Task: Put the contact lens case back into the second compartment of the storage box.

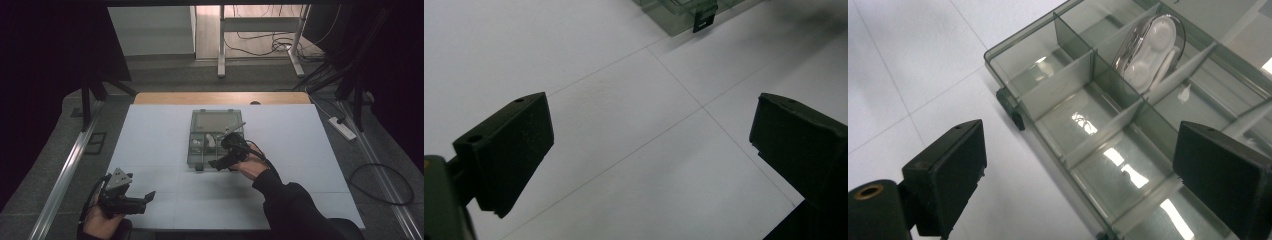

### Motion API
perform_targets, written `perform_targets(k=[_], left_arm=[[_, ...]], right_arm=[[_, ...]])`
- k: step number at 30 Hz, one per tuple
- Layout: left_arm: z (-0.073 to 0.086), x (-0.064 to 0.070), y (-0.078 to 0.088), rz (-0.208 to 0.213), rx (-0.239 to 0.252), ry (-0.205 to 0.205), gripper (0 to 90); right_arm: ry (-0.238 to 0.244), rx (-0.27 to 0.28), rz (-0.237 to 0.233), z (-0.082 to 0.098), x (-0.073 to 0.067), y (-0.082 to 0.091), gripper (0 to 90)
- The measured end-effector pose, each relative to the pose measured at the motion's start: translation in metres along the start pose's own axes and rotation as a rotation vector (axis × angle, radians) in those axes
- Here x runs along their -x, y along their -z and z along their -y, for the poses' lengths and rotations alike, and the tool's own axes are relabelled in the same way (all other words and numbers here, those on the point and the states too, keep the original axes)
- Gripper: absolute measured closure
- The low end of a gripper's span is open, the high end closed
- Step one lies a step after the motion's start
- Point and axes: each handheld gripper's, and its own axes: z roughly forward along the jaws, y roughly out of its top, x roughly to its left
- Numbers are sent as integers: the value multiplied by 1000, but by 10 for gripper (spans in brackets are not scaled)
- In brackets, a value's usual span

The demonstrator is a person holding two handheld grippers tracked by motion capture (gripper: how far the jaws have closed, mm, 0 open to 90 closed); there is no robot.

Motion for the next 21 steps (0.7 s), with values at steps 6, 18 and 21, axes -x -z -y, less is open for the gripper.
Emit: perform_targets(k=[6, 18, 21], left_arm=[[0, 0, 0, 0, -1, 0, 40], [0, 0, 0, -1, -1, -1, 40], [0, 0, 0, -1, -1, 1, 40]], right_arm=[[-2, 1, -6, 9, 1, 7, 63], [7, 13, -14, 21, -1, 22, 30], [9, 8, -12, 25, -1, 25, 29]])
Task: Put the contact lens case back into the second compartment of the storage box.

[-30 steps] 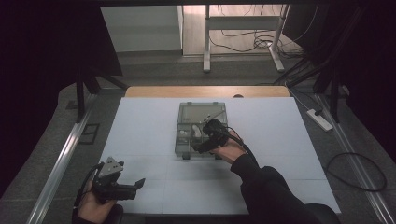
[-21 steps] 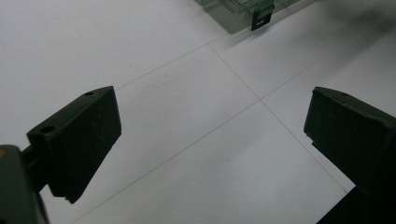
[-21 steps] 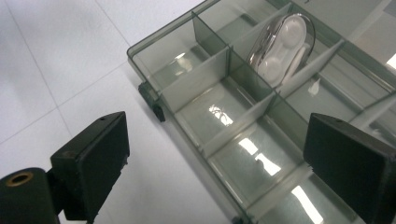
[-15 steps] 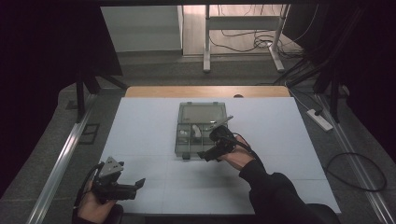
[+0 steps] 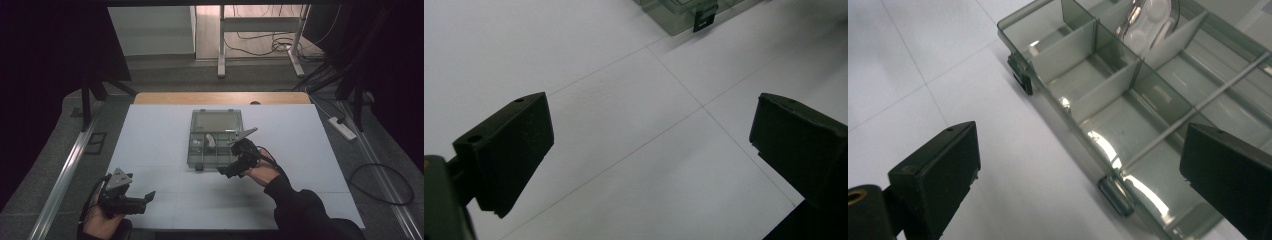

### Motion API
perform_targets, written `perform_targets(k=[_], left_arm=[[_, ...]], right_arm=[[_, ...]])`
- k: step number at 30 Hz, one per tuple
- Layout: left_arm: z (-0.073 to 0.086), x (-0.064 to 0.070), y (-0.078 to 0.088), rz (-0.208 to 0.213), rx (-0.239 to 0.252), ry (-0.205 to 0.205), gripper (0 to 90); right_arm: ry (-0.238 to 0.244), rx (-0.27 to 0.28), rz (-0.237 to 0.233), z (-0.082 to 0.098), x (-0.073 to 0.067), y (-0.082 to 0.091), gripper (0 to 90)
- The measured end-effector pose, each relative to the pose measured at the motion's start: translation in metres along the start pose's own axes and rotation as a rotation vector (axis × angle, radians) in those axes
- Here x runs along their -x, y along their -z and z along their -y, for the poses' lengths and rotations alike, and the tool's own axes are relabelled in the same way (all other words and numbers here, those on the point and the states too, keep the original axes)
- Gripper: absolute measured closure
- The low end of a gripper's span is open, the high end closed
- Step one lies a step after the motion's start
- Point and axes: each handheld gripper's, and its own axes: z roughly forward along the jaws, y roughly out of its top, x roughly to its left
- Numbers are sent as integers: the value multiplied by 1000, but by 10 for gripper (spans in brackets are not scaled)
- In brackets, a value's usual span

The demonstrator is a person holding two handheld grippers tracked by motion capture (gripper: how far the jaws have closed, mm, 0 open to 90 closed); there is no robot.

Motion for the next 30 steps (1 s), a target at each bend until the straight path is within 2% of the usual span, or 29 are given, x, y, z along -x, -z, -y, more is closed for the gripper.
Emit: perform_targets(k=[18, 30], left_arm=[[0, 0, 0, -1, 0, 1, 40], [0, 0, 0, -1, 2, 3, 39]], right_arm=[[-17, 8, 9, 25, 7, 26, 7], [-29, -22, 25, 46, 16, 42, 5]])
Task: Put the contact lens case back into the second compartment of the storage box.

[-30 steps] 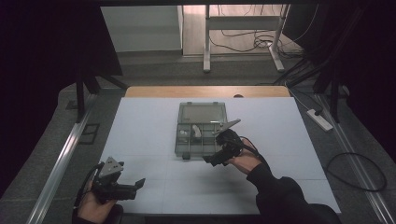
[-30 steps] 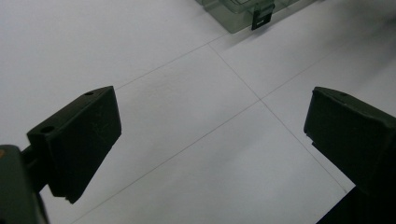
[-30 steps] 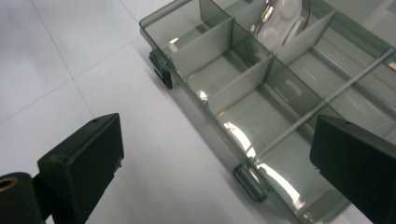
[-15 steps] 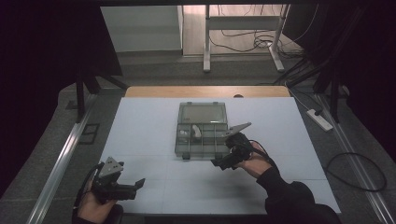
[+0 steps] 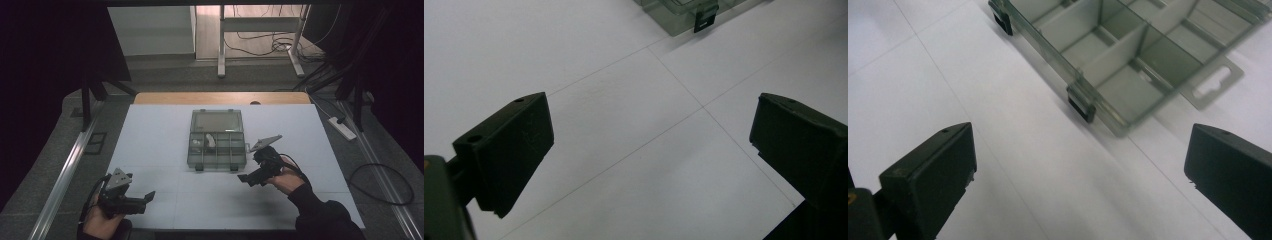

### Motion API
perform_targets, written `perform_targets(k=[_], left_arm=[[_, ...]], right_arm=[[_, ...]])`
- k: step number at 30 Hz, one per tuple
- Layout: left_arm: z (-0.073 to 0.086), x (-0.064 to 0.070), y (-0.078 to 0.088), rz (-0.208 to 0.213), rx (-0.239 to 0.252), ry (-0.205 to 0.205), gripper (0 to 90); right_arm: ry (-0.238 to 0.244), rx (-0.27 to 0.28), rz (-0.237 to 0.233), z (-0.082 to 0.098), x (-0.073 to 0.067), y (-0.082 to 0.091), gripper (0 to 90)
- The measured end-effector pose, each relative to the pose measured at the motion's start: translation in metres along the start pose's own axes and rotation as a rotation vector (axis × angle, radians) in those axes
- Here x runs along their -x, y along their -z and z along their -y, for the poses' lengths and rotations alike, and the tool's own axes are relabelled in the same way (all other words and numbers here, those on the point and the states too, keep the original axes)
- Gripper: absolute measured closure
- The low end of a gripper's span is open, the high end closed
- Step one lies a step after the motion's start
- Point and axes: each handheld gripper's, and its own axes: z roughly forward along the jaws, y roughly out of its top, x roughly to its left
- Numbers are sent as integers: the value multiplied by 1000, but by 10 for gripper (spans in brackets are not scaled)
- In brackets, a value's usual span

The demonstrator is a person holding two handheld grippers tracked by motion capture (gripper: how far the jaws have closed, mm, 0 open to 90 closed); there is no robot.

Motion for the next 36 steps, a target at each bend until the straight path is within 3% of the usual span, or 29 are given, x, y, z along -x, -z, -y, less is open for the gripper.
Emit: perform_targets(k=[24, 36], left_arm=[[0, 0, 0, -4, 1, 1, 39], [0, 0, 0, -4, 1, 1, 39]], right_arm=[[-65, 42, 24, 45, 18, 36, 0], [-106, 72, 70, 68, 23, 59, 0]])
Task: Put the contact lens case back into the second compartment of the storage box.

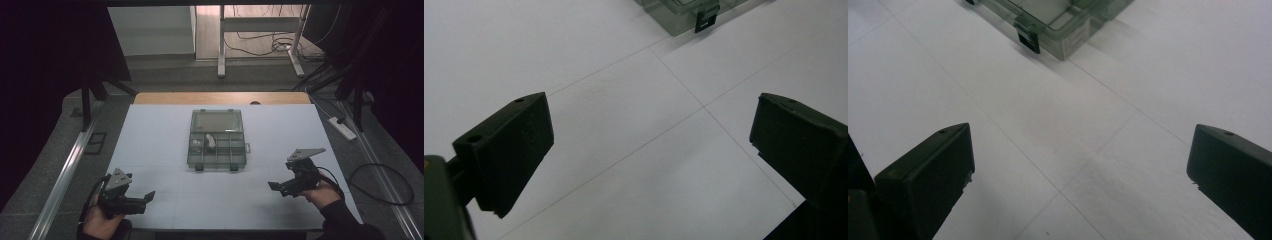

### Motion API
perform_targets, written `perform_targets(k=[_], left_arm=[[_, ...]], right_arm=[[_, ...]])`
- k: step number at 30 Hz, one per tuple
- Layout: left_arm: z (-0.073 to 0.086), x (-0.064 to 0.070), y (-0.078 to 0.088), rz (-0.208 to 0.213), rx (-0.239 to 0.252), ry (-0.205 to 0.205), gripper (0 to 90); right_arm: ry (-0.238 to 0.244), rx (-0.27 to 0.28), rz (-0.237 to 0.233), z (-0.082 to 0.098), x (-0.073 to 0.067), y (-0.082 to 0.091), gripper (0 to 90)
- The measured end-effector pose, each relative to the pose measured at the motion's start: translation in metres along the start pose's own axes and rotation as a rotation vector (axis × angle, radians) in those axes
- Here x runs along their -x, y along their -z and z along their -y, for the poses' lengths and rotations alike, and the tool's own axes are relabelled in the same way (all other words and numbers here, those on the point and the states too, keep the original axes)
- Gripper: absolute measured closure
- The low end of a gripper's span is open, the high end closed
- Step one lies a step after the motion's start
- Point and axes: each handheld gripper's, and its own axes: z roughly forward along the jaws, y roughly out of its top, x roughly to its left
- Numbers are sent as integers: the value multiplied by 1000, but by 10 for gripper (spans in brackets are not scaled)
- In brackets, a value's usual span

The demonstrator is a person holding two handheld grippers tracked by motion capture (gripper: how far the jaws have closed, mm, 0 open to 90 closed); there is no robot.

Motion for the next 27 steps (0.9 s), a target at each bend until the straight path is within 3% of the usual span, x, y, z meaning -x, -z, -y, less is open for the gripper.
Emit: perform_targets(k=[27], left_arm=[[0, 0, 0, -4, 1, 5, 39]], right_arm=[[-131, 25, 118, 46, 14, 46, 0]])
